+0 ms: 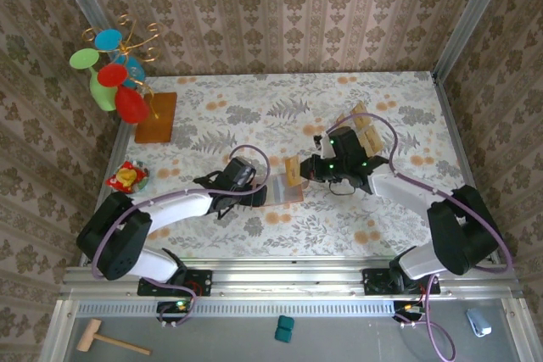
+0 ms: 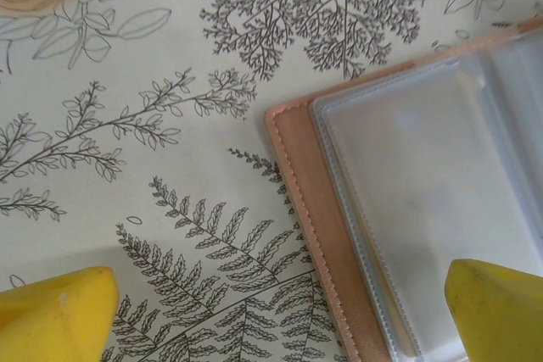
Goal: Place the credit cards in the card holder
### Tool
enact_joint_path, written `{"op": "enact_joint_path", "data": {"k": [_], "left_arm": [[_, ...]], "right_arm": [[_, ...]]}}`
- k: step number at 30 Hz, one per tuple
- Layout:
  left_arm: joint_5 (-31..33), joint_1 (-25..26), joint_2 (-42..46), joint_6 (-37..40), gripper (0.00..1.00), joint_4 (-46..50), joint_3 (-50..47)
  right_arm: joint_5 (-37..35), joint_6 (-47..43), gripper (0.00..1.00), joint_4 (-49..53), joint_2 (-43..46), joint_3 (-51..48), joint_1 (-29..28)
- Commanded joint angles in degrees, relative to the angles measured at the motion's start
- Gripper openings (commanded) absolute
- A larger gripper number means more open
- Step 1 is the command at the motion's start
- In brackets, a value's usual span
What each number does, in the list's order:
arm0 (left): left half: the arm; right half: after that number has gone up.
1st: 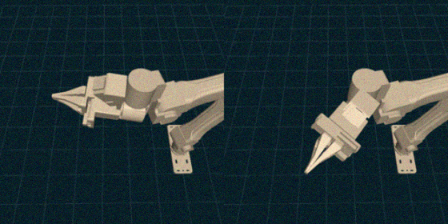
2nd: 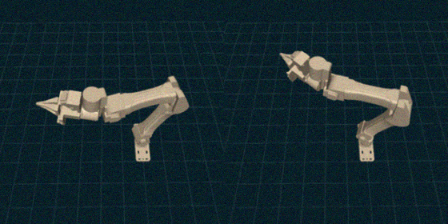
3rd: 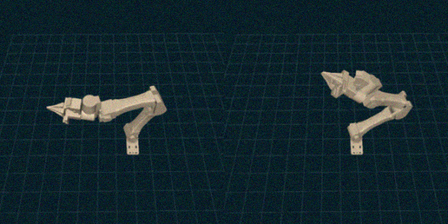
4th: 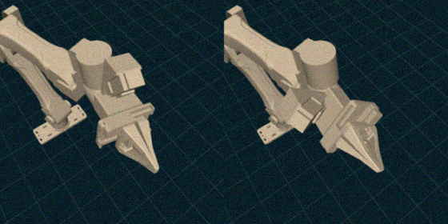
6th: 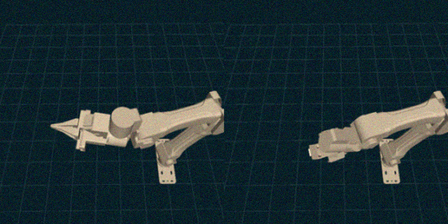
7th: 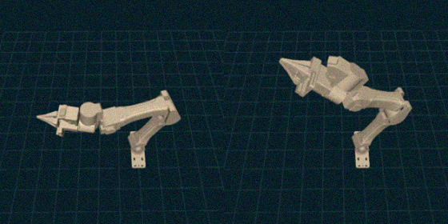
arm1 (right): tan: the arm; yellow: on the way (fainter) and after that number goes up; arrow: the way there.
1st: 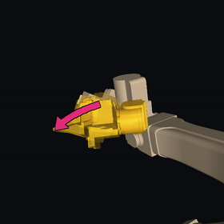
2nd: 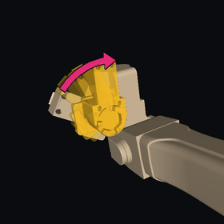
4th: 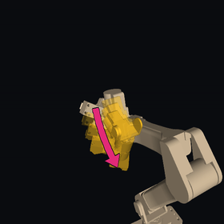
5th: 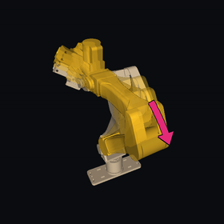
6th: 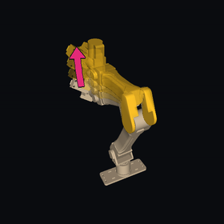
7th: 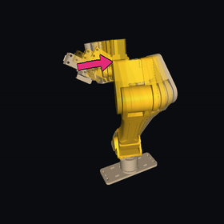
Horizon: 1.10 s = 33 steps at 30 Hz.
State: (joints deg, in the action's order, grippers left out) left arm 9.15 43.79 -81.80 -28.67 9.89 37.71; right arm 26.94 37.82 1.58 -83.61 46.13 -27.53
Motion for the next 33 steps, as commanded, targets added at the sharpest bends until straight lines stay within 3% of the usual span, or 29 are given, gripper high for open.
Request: {"op": "enact_joint_path", "data": {"k": [1, 16, 33], "left_arm": [[-0.53, -0.11, -1.02, 1.24, 1.0, 0.01, 2.42], [0.52, 0.82, -2.88, 1.12, 1.0, -0.09, 4.01], [2.36, 0.97, -4.88, 0.58, 1.0, 1.86, 2.57]], "right_arm": [[1.16, 1.78, 0.0, -4.94, -2.63, -0.87, -0.91], [0.42, 2.01, 0.0, -10.11, -10.54, -2.67, -3.41], [-0.48, 2.02, 0.0, -11.65, -12.01, -4.35, -3.06]]}}
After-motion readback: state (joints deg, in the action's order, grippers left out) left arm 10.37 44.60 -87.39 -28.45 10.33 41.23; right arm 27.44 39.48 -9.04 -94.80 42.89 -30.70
